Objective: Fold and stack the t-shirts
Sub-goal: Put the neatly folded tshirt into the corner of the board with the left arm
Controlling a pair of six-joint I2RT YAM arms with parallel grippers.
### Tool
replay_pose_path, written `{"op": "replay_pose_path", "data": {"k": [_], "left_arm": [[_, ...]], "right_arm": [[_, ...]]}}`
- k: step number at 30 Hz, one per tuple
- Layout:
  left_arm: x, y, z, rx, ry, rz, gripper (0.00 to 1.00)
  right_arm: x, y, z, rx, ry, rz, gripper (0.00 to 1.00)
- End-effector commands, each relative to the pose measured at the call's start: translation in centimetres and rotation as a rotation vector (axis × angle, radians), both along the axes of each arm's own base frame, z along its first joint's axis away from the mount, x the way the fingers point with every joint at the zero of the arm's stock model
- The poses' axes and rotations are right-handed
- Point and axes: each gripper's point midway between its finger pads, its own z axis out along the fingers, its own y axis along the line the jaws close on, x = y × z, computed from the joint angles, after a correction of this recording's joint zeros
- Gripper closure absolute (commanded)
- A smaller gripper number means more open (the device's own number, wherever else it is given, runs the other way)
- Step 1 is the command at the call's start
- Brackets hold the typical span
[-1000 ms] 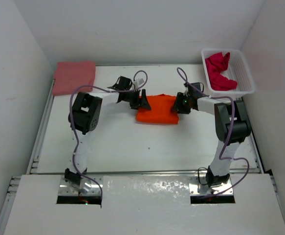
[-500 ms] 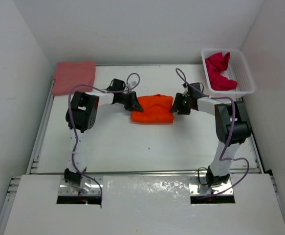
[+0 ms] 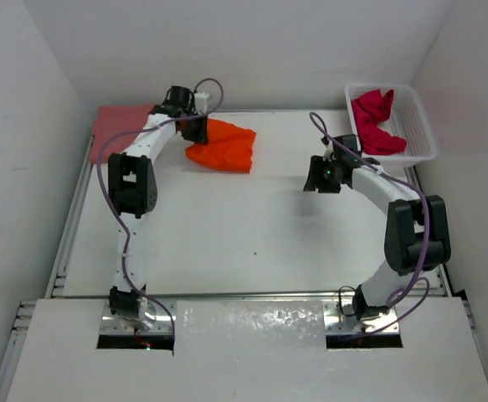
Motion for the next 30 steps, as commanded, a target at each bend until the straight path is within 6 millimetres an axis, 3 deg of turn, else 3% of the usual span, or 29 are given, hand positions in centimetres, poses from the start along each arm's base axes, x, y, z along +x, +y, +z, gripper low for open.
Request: {"op": "replay_pose_path", "data": {"k": [1,5,9,12,15,18,20,25,30], "left_arm": [[2.3,6.0,1.7,0.235,-0.090,0.042,1.00],[4.8,8.6,4.2,0.349,-0.221,0.046,1.00],[7.5,11.2,8.0,0.478,-0.385,0.086,1.00],[8.7,13.3,11.9,0.488,-0.480,0.127,1.00],[9.0,15.2,13.9,0.498,-0.527,0.147,1.00],[8.7,17.2,14.5,0.483,-0.526,0.161,1.00],[8.4,20.1,14.4,0.450,-0.508,0.200,1.00],[8.1,23.6,14.4,0.404,-0.497,0.240,1.00],[8.7,27.9,16.7,0.309,-0.567,0.324,1.00]], "right_arm": [[0.6,-0.4,1.6,-0.024,-0.038,0.012,0.49],[0.8,-0.4,1.8,-0.029,-0.036,0.018,0.49],[0.5,-0.5,1.9,-0.036,-0.028,0.019,0.49],[0.1,-0.8,2.0,-0.047,-0.023,0.018,0.49],[-0.5,-1.1,1.8,-0.064,-0.009,0.016,0.49],[-1.0,-1.4,1.8,-0.073,-0.009,0.013,0.49],[-1.3,-1.5,1.9,-0.081,-0.009,0.012,0.49],[-1.4,-1.6,2.2,-0.086,-0.005,0.013,0.49],[-1.4,-1.8,2.4,-0.094,0.000,0.008,0.49]]}}
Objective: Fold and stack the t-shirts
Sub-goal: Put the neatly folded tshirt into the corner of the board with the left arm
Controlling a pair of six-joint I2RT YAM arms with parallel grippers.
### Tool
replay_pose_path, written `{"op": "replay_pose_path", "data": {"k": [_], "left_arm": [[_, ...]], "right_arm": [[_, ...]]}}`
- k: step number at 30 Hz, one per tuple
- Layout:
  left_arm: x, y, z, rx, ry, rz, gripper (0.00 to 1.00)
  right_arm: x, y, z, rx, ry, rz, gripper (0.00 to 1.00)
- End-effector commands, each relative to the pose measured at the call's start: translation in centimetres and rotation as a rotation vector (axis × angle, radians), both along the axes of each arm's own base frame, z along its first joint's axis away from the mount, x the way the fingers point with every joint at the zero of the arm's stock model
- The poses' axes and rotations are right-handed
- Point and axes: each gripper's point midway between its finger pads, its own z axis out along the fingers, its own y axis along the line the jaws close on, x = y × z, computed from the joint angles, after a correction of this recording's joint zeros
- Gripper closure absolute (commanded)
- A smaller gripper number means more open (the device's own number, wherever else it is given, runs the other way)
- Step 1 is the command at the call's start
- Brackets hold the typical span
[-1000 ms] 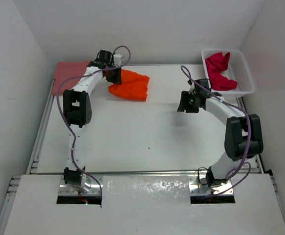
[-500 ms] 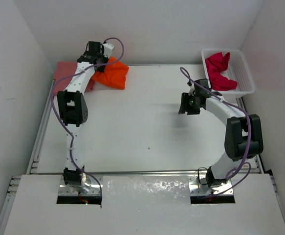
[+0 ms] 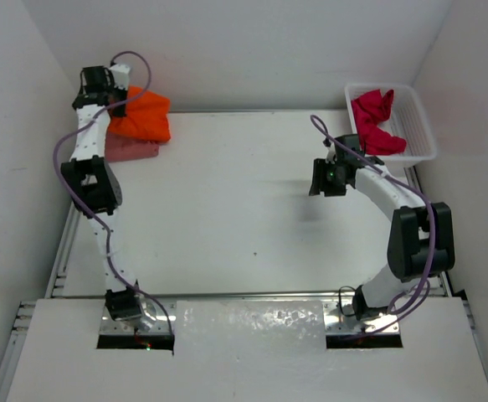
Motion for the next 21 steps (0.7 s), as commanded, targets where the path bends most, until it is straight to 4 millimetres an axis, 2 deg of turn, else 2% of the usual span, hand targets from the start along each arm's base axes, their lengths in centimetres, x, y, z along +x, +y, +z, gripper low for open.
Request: {"op": "replay_pose_path", "data": {"k": [1,2,5,10,11,13,14,15,16,18,19,21], "left_arm": [[1.7,1.1,8.2,-0.059,-0.232,-0.019,1.00],[1.7,2.0,8.5,-0.065,-0.246,-0.009,1.00],[1.5,2.4,7.7,-0.091,-0.240,-0.023,1.00],[1.8,2.2,3.5,-0.119,-0.171,-0.054,1.00],[2.0,2.4,1.9,-0.123,-0.148,-0.050,1.00],[2.3,2.9,0.3,-0.108,-0.128,-0.041,1.00],[2.6,3.6,-1.2,-0.124,-0.120,-0.016,1.00],[2.9,4.2,-1.4,-0.128,-0.130,0.005,1.00],[3.2,5.6,-2.6,-0.135,-0.134,0.035,1.00],[4.0,7.6,-2.4,-0.145,-0.181,0.111,1.00],[3.9,9.2,-3.1,-0.152,-0.186,0.150,1.00],[3.9,11.5,-3.0,-0.158,-0.220,0.234,0.98]], "right_arm": [[0.6,-0.3,1.6,-0.015,-0.044,0.001,0.49],[0.7,-0.3,1.7,-0.017,-0.045,0.000,0.49],[0.6,-0.4,1.8,-0.024,-0.039,0.004,0.50],[0.9,-0.6,2.2,-0.035,-0.034,0.015,0.49],[0.9,-0.5,2.2,-0.038,-0.030,0.017,0.49],[1.2,-0.5,2.5,-0.041,-0.037,0.020,0.50],[1.1,-0.5,2.5,-0.041,-0.032,0.019,0.49],[1.3,-0.5,2.7,-0.041,-0.036,0.020,0.49],[1.2,-0.5,2.7,-0.039,-0.031,0.022,0.49],[1.2,-0.5,2.9,-0.040,-0.027,0.023,0.49],[1.1,-0.5,2.9,-0.043,-0.019,0.023,0.49],[1.2,-0.5,3.2,-0.041,-0.024,0.025,0.49]]}}
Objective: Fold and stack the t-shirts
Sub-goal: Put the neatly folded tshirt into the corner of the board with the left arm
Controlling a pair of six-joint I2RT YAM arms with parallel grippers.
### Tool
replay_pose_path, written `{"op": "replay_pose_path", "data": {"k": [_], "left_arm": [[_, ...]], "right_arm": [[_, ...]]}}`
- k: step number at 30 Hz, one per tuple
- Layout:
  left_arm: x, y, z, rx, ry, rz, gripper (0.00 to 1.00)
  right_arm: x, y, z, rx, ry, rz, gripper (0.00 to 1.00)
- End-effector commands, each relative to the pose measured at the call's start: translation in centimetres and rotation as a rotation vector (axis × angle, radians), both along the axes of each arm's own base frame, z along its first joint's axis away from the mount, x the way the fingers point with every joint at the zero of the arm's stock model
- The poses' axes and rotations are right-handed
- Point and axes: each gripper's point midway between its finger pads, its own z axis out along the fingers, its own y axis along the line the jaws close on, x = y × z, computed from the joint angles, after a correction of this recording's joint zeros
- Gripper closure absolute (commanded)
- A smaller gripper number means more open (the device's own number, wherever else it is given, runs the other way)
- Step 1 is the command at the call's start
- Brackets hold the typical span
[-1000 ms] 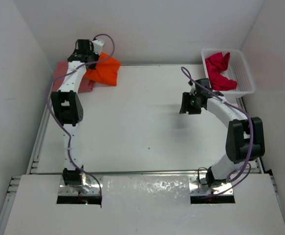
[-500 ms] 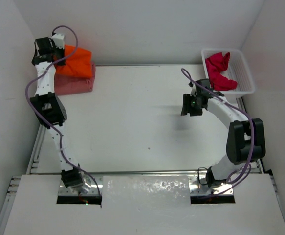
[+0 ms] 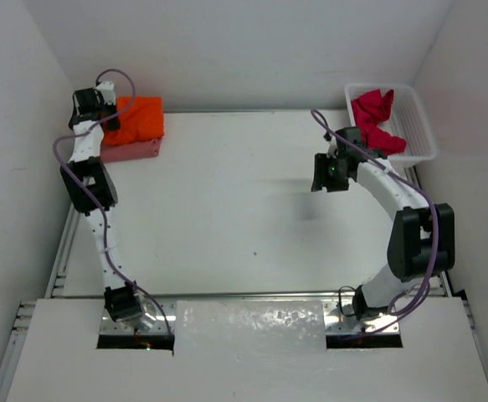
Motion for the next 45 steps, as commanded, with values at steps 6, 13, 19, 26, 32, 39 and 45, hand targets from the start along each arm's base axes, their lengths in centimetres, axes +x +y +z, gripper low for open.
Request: {"op": "replay_pose_path", "data": {"k": [6,13,19,26,32,39,45], "left_arm": [[0.0,7.7,4.4,0.038,-0.141,0.249,0.70],[-1.0,8.2,6.2,0.083,-0.144,0.269,0.22],[-1.8,8.2,13.7,0.010,-0.278,0.270,0.36],[-3.2,-6.3,15.4,0.335,-0.141,-0.154,0.40],[-2.5,-8.4,6.4,0.566,0.078,-0.107,0.22],[-0.3,-9.9,6.4,0.611,0.000,-0.063,0.21],[0.7,-11.4,3.2,0.634,0.017,-0.072,0.22]], "right_arm": [[1.7,0.2,2.4,-0.001,-0.044,0.013,0.49],[3.3,0.8,3.6,0.018,-0.075,0.023,0.48],[3.9,1.1,4.7,0.026,-0.102,0.029,0.48],[3.6,1.6,4.3,0.038,-0.104,0.049,0.48],[3.0,1.6,3.9,0.036,-0.095,0.064,0.48],[2.1,1.4,3.0,0.036,-0.075,0.052,0.48],[2.2,1.2,3.0,0.023,-0.076,0.047,0.48]]}}
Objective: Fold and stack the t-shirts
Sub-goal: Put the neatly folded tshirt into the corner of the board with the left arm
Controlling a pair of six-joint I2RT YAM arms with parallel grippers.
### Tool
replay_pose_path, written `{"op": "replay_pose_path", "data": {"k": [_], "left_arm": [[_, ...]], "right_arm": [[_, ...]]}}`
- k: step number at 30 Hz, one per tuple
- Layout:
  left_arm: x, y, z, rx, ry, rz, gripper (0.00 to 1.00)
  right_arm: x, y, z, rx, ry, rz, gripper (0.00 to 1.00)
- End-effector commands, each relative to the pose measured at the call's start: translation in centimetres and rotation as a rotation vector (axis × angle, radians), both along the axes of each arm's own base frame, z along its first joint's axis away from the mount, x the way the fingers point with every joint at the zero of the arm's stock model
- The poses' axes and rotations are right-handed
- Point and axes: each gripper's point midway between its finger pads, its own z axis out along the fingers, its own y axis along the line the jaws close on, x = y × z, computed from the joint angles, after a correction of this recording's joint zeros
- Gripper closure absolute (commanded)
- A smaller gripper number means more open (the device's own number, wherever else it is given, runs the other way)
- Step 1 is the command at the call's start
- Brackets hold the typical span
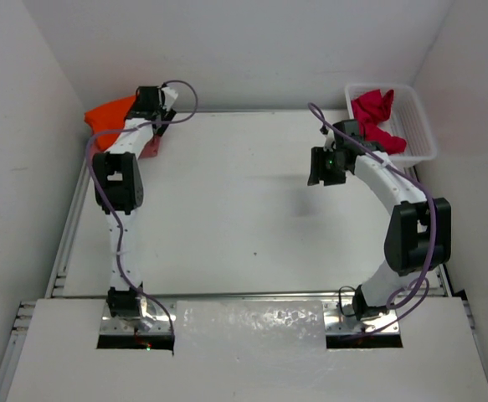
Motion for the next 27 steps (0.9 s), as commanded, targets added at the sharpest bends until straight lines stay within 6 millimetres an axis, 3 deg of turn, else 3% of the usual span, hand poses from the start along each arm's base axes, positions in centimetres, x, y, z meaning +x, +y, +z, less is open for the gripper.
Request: {"op": "replay_pose_path", "data": {"k": [1,5,6,11,14,17,18,21,22,24,25,26,27], "left_arm": [[2.1,0.6,2.0,0.064,-0.106,0.059,0.23],[2.2,1.1,1.1,0.063,-0.099,0.070,0.27],[2.2,0.5,0.3,0.041,-0.072,0.041,0.27],[2.1,-1.7,-0.2,-0.080,-0.046,-0.024,0.27],[2.0,-1.1,-0.9,-0.071,-0.035,0.001,0.28],[2.3,0.1,-1.7,-0.051,-0.029,0.046,0.45],[2.5,0.2,-1.8,-0.051,-0.036,0.051,0.60],[2.9,0.2,-2.1,-0.050,-0.051,0.056,0.66],[2.8,1.5,-2.5,-0.047,-0.050,0.076,0.82],[2.9,2.0,-2.6,-0.062,-0.057,0.093,0.95],[2.9,2.0,-2.5,-0.074,-0.063,0.096,1.00],[2.9,1.6,-1.4,-0.103,-0.085,0.090,1.00],[2.4,1.2,-1.7,-0.121,-0.073,0.077,1.00]], "right_arm": [[0.5,0.2,1.9,0.006,-0.066,0.013,0.48],[0.4,0.1,2.0,-0.002,-0.067,0.020,0.48],[0.4,0.1,2.0,-0.003,-0.068,0.022,0.48],[0.3,0.1,1.7,-0.007,-0.058,0.022,0.48],[0.4,0.0,1.8,-0.011,-0.061,0.024,0.48],[0.4,0.0,2.0,-0.014,-0.060,0.025,0.48],[0.4,-0.1,2.0,-0.018,-0.061,0.026,0.48],[0.2,-0.2,1.9,-0.024,-0.053,0.026,0.48],[0.1,-0.2,2.0,-0.024,-0.054,0.026,0.48],[0.2,-0.2,2.1,-0.023,-0.055,0.025,0.48],[0.2,-0.2,2.2,-0.024,-0.059,0.024,0.48],[0.2,-0.3,2.4,-0.026,-0.062,0.024,0.48],[0.2,-0.3,2.5,-0.027,-0.066,0.025,0.48]]}}
